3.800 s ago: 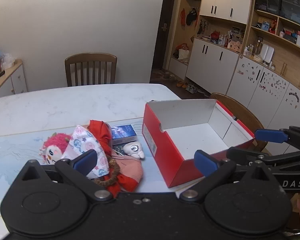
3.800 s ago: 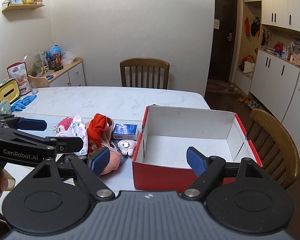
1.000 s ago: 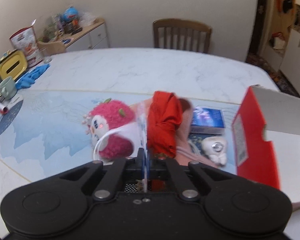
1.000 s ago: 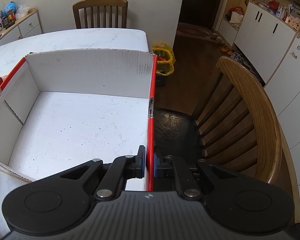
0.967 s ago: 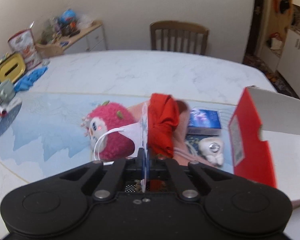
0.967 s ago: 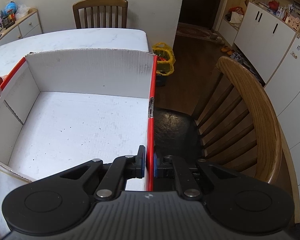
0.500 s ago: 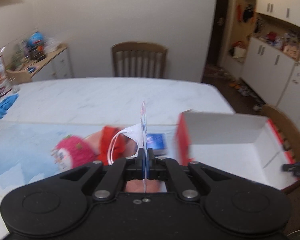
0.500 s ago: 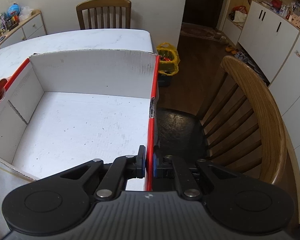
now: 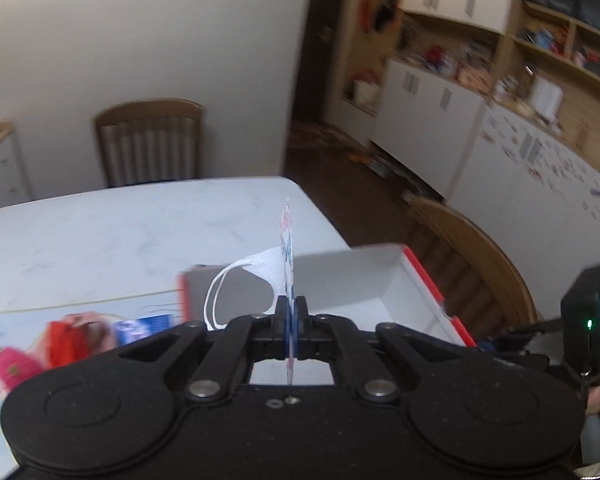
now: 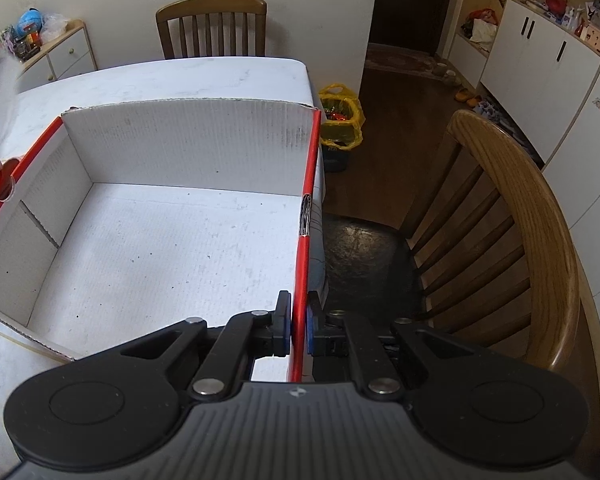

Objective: Organize objects
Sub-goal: 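Carry the mask into the red box and open the left gripper, then move the left gripper back to the pile over the brown bracelet, then grasp the brown beaded bracelet with the left gripper, then carry the bracelet into the box and release it onto the mask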

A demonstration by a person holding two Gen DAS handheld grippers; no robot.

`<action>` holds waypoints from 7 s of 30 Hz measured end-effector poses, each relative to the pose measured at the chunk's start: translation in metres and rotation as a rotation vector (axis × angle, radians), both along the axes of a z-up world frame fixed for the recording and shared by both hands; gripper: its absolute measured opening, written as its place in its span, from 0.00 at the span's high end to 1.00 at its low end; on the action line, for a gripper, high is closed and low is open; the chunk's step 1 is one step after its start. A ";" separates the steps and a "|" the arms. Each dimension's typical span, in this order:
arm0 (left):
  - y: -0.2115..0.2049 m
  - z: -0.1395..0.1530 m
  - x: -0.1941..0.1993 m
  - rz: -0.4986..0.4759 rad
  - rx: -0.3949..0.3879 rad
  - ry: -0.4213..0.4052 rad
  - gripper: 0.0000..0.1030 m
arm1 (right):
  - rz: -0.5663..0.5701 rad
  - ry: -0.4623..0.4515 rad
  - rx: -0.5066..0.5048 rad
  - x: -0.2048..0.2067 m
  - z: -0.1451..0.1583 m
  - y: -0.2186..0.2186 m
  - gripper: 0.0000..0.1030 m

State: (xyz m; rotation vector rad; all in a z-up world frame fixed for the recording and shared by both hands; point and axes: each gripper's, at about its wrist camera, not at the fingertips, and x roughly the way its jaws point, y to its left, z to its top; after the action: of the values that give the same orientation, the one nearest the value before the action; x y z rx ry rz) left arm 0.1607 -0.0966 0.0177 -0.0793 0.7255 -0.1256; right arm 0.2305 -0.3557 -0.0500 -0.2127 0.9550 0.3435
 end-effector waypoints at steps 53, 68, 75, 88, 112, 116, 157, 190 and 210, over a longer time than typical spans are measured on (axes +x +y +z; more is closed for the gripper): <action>-0.048 -0.087 0.057 -0.241 -0.066 0.308 0.51 | -0.022 0.015 -0.017 0.003 0.002 0.004 0.94; 0.035 -0.052 0.016 -0.009 -0.033 0.212 0.40 | -0.032 0.023 -0.026 0.001 0.003 0.004 0.94; 0.093 -0.054 -0.009 0.148 -0.035 0.208 0.26 | -0.055 0.031 -0.026 0.000 0.003 0.004 0.94; 0.147 -0.081 -0.053 0.315 0.027 0.259 0.04 | -0.061 0.034 -0.047 0.003 0.004 0.009 0.93; 0.147 -0.112 -0.053 0.269 0.073 0.286 0.74 | -0.060 0.031 -0.062 0.002 0.003 0.011 0.93; 0.145 -0.112 -0.049 0.264 0.070 0.289 0.88 | -0.059 0.030 -0.062 0.002 0.004 0.012 0.93; 0.021 -0.018 0.012 -0.094 0.025 0.080 0.95 | -0.031 0.037 -0.033 0.000 0.003 0.010 0.93; -0.096 -0.129 0.103 -0.348 -0.003 0.359 0.95 | 0.006 0.071 0.008 0.005 0.005 0.004 0.93; -0.090 -0.131 0.099 -0.377 -0.056 0.443 0.72 | 0.010 0.077 0.001 0.006 0.007 0.006 0.93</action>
State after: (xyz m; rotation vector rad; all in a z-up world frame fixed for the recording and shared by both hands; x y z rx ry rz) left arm 0.2596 -0.1864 -0.1137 -0.0221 1.1755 -0.4997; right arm 0.2361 -0.3496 -0.0428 -0.2041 1.0294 0.3634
